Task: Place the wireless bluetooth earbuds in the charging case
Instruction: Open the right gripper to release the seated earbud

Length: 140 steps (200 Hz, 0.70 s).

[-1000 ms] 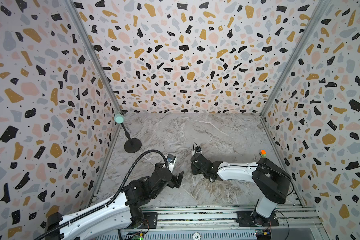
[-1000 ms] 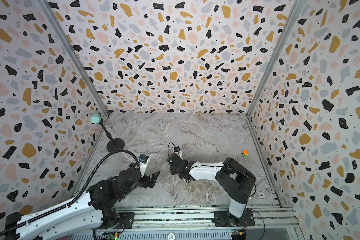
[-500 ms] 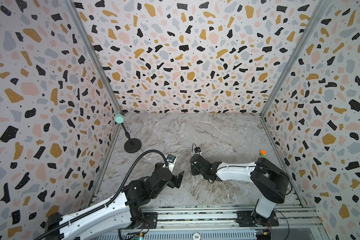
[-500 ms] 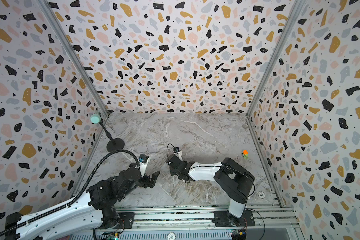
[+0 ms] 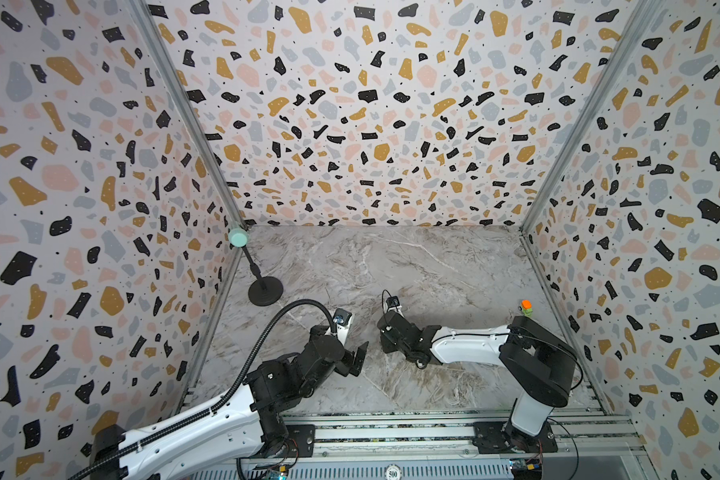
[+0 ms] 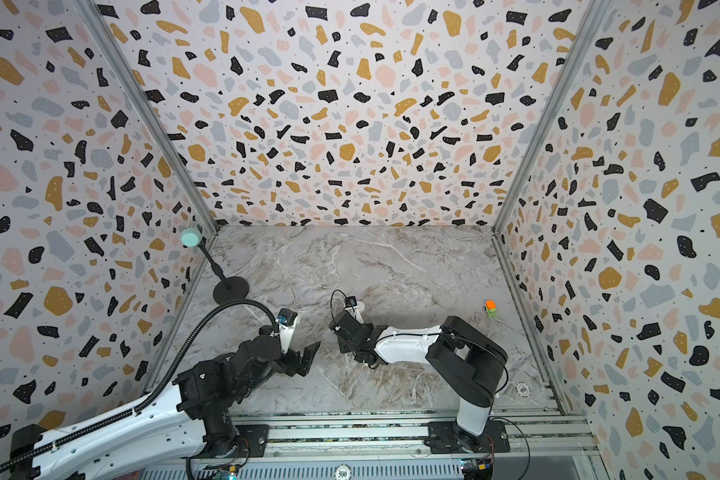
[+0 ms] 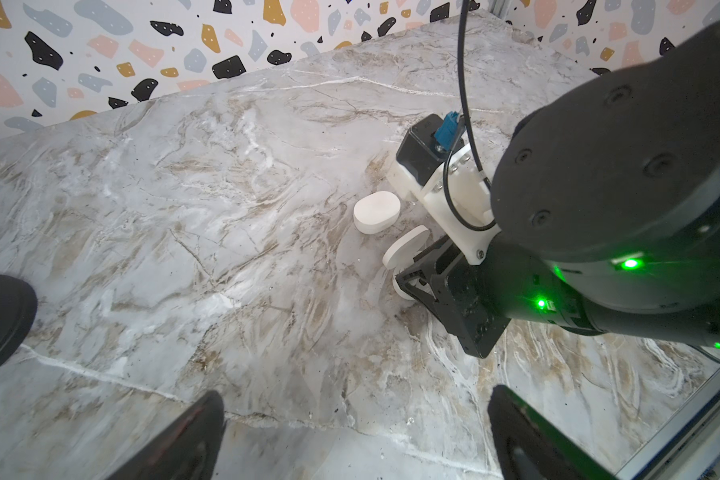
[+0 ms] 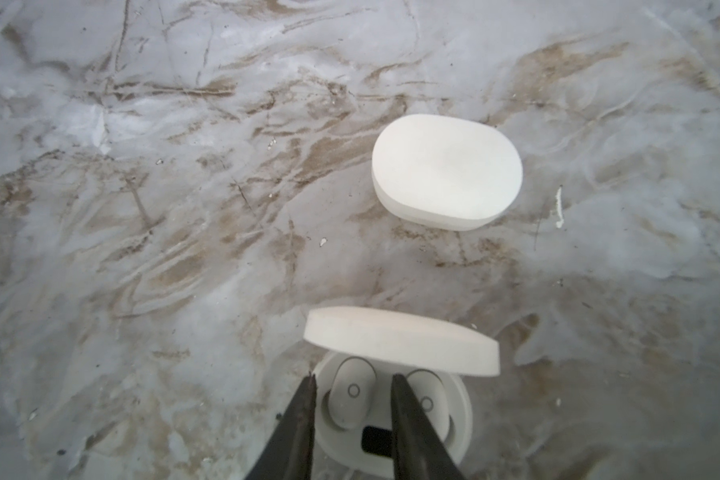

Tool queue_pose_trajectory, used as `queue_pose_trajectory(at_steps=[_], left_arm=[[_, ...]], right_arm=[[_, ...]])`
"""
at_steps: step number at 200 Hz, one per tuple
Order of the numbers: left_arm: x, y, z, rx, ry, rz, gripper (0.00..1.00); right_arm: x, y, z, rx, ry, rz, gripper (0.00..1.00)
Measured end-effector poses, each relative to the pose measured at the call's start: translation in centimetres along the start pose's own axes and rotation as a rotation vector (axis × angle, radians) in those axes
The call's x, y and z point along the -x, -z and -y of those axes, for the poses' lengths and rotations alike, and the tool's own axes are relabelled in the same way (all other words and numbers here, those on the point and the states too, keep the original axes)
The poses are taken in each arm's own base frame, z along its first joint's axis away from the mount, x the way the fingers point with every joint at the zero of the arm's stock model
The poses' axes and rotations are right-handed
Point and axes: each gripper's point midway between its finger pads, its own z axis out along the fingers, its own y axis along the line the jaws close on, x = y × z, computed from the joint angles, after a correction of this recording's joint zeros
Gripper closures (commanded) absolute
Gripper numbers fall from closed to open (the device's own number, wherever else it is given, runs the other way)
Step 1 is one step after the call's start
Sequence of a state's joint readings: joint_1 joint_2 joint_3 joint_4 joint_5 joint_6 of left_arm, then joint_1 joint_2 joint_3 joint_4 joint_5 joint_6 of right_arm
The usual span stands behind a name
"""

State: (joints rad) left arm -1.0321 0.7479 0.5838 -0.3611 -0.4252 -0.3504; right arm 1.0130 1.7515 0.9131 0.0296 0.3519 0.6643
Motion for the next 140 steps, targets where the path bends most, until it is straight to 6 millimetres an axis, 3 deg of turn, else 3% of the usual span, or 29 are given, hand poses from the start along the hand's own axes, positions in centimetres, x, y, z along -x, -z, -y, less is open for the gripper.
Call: queue_pose_trajectory(at_steps=[56,86,140], left_arm=[[0.0,0.0,0.0,-0.002,-0.002,0.0,0.0],[0.0,0.0,0.0,-0.002,-0.002,0.0,0.0],[0.0,0.0,0.0,-0.002,-0.003,0.0,0.0]], right_arm=[[-0.1,0.2,-0.1,0.001,-0.003,0.0,0.62],[0.2,0.7,-0.3,0.011,-0.012,0.002,0.53],[2.8,3.8,-1.4,0.101,-0.068,0.051,0.38]])
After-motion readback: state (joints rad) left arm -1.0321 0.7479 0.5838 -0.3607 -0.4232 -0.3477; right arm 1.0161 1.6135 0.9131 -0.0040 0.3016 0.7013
